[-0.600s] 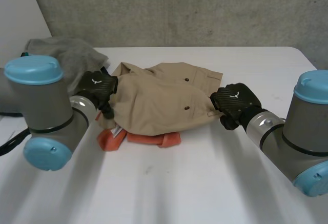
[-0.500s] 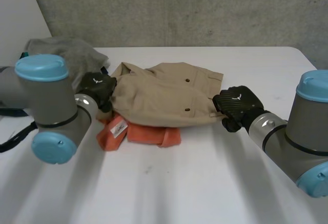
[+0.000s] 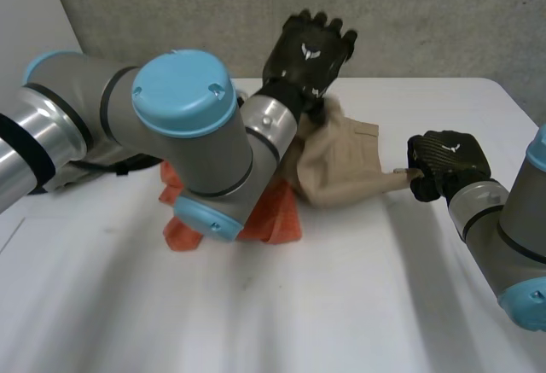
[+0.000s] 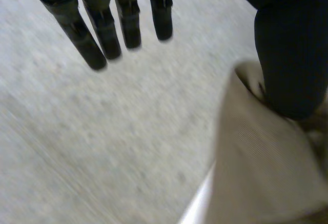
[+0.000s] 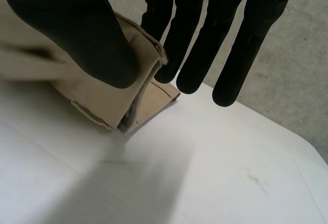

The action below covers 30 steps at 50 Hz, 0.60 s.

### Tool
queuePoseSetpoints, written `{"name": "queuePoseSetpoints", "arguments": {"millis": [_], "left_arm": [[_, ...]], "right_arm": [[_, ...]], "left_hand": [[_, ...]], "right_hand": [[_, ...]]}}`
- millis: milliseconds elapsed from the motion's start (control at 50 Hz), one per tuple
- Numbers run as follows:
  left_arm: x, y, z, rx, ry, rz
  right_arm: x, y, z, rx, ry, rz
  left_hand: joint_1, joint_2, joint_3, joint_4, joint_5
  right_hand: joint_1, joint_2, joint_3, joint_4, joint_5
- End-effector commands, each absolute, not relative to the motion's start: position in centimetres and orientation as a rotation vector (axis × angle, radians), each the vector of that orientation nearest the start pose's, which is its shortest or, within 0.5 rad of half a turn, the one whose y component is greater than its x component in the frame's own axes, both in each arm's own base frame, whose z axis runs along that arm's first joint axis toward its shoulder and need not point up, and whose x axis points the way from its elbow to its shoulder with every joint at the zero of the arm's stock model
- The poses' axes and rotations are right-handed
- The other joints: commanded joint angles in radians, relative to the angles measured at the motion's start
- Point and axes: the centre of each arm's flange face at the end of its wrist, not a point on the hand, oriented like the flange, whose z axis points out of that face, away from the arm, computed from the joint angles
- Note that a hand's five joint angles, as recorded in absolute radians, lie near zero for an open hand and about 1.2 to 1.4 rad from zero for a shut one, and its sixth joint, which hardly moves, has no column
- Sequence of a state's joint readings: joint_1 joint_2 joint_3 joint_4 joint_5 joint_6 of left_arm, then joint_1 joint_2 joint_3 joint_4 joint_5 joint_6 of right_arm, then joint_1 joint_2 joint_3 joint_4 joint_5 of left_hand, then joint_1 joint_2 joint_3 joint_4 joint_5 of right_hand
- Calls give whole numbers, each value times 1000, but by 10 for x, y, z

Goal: Fold the laundry.

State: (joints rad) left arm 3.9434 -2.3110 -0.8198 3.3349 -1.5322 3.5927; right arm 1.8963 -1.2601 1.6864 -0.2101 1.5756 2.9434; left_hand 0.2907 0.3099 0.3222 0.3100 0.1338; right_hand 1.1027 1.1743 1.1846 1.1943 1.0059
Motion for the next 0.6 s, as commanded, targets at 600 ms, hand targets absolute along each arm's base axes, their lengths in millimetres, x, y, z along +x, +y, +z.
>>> {"name": "queuePoseSetpoints", "arguments": {"millis": [600], "left_arm": [[-309, -315, 120, 1365, 2192, -1781]], "right_arm": [[236, -286, 171, -750, 2402, -1794]], "left_hand": [[244, 225, 212, 225, 226]], "right_hand": [[294, 222, 212, 202, 216]]}}
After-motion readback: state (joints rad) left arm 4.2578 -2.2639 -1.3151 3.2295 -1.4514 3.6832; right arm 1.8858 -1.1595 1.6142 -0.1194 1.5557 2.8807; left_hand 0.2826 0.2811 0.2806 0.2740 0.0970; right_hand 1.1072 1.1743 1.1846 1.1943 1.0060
